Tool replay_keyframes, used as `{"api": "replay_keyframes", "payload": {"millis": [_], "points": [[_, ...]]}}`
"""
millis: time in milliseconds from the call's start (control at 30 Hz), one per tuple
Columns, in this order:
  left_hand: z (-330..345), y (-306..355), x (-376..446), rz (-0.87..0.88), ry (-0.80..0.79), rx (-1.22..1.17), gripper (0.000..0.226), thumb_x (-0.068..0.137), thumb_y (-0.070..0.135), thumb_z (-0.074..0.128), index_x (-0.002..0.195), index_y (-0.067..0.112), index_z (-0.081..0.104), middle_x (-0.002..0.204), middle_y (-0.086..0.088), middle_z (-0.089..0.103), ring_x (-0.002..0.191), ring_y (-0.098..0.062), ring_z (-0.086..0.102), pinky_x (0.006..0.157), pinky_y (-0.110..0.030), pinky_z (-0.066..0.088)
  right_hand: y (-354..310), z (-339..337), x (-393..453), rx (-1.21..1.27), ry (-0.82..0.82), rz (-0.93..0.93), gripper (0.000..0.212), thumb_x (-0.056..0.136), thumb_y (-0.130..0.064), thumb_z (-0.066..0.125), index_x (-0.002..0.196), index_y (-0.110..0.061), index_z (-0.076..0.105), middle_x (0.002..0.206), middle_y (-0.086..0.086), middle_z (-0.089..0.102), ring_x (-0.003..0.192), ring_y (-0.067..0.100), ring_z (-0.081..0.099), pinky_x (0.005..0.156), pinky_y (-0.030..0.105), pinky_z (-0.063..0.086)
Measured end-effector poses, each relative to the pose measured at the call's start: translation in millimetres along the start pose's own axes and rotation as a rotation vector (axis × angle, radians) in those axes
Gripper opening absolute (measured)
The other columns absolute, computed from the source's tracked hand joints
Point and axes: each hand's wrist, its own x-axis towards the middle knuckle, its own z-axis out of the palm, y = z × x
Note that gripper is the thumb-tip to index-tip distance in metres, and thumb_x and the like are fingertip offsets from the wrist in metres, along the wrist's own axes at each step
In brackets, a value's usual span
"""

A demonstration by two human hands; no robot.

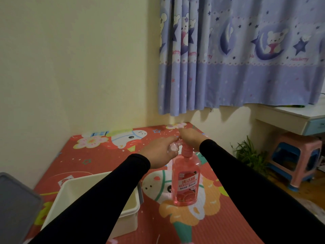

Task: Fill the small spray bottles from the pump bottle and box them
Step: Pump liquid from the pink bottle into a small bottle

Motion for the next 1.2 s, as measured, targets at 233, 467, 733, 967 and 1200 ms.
{"api": "replay_keyframes", "payload": {"millis": [233, 467, 733, 967, 1200], "points": [[2, 0, 0, -0.023, -0.023, 0.0, 0.05, 0.098, 0.03, 0.051, 0.145, 0.026, 0.037, 0.133, -0.005, 0.053, 0.111, -0.022, 0.054, 0.089, -0.03, 0.041, 3, 2, -2, 0.002, -0.026, 0.036, 0.041, 0.102, -0.024, 0.036, 0.131, 0.001, 0.051, 0.136, 0.022, 0.052, 0.095, 0.017, 0.045, 0.074, 0.027, 0.042], [-4, 2, 2, 0.002, -0.003, -0.025, 0.049, 0.098, 0.029, 0.049, 0.145, 0.032, 0.036, 0.134, 0.0, 0.052, 0.1, -0.015, 0.052, 0.08, -0.024, 0.036, -6, -4, -1, 0.025, 0.005, -0.007, 0.042, 0.103, -0.023, 0.034, 0.136, 0.0, 0.043, 0.139, 0.021, 0.049, 0.097, 0.019, 0.045, 0.084, 0.035, 0.043], [7, -6, 6, -0.03, -0.028, 0.012, 0.051, 0.096, 0.03, 0.052, 0.145, 0.025, 0.037, 0.133, -0.008, 0.053, 0.114, -0.025, 0.053, 0.092, -0.033, 0.042, 2, 2, -1, -0.028, -0.045, 0.033, 0.041, 0.102, -0.023, 0.034, 0.131, 0.0, 0.051, 0.136, 0.022, 0.052, 0.095, 0.017, 0.045, 0.083, 0.031, 0.038], [-2, -2, 5, 0.009, 0.007, -0.029, 0.049, 0.097, 0.03, 0.05, 0.144, 0.031, 0.037, 0.126, 0.0, 0.054, 0.096, -0.014, 0.049, 0.081, -0.025, 0.037, -6, -5, 0, -0.039, -0.006, -0.008, 0.041, 0.103, -0.022, 0.032, 0.135, 0.001, 0.044, 0.138, 0.023, 0.049, 0.105, 0.026, 0.051, 0.09, 0.036, 0.046], [7, -4, 2, -0.016, -0.018, -0.019, 0.048, 0.098, 0.03, 0.051, 0.143, 0.024, 0.039, 0.131, -0.005, 0.055, 0.111, -0.022, 0.054, 0.087, -0.03, 0.041, 3, 4, -1, -0.063, -0.031, 0.036, 0.04, 0.102, -0.019, 0.033, 0.131, 0.003, 0.049, 0.137, 0.024, 0.05, 0.097, 0.017, 0.043, 0.085, 0.031, 0.037]]}}
